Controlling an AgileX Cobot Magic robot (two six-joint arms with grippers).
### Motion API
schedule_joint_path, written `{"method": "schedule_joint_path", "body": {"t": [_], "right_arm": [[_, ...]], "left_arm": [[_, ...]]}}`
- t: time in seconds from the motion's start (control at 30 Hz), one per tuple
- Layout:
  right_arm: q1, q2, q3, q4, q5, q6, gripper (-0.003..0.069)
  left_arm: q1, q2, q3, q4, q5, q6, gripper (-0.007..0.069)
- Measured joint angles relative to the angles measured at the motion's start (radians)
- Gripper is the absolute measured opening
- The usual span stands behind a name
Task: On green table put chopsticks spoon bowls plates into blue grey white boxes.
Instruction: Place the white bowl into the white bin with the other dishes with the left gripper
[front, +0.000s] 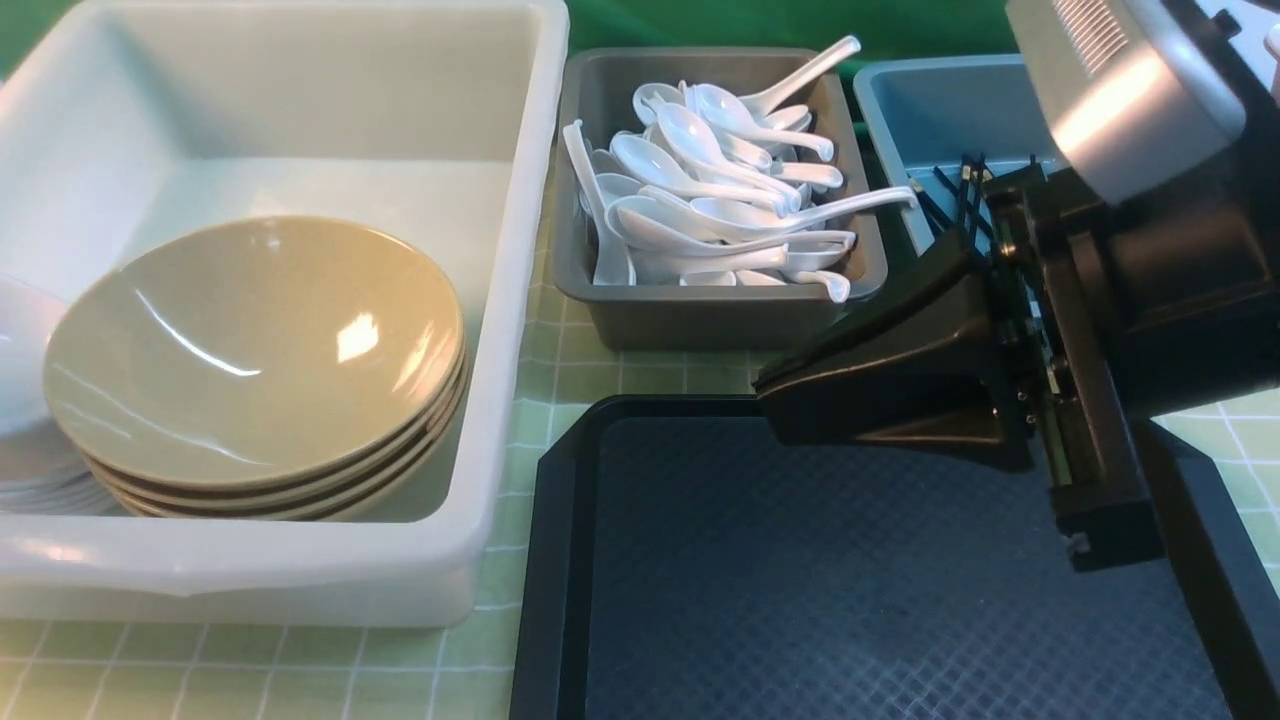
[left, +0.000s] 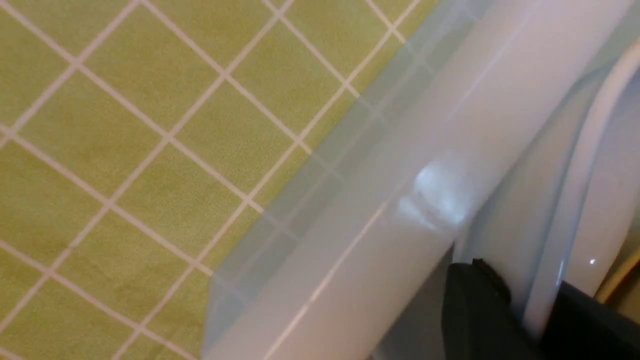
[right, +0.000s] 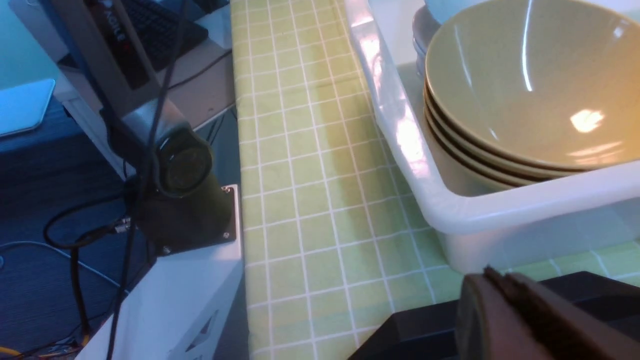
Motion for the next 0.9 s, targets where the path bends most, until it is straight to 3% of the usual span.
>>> {"method": "schedule_joint_path", "body": {"t": [0.3, 0.43, 0.47, 0.5, 0.67, 0.8, 0.9], "right_arm": [[0.0, 0.0, 0.0, 0.0, 0.011, 0.0, 0.0025], [0.001, 0.0, 0.0, 0.0, 0.012, 0.0, 0.0025], [0.001, 0.0, 0.0, 0.0, 0.017, 0.0, 0.0025], [0.001, 0.0, 0.0, 0.0, 0.019, 0.0, 0.0025], [0.001, 0.0, 0.0, 0.0, 0.034, 0.0, 0.0034], [0.001, 0.0, 0.0, 0.0, 0.034, 0.0, 0.0037], [0.001, 0.0, 0.0, -0.006, 0.026, 0.0, 0.0039]], "left_arm": [[-0.008, 0.031, 0.0, 0.009, -0.001, -0.027, 0.004], [-0.01, 0.031, 0.0, 0.019, 0.009, -0.033, 0.0162], [-0.012, 0.031, 0.0, 0.019, 0.024, -0.043, 0.0232], [-0.012, 0.031, 0.0, 0.019, 0.026, -0.043, 0.0242], [-0.016, 0.013, -0.002, 0.018, 0.094, -0.063, 0.0506], [-0.016, -0.017, -0.056, 0.065, 0.14, -0.08, 0.0633], [-0.016, -0.033, -0.123, 0.088, 0.158, -0.097, 0.0657]]}}
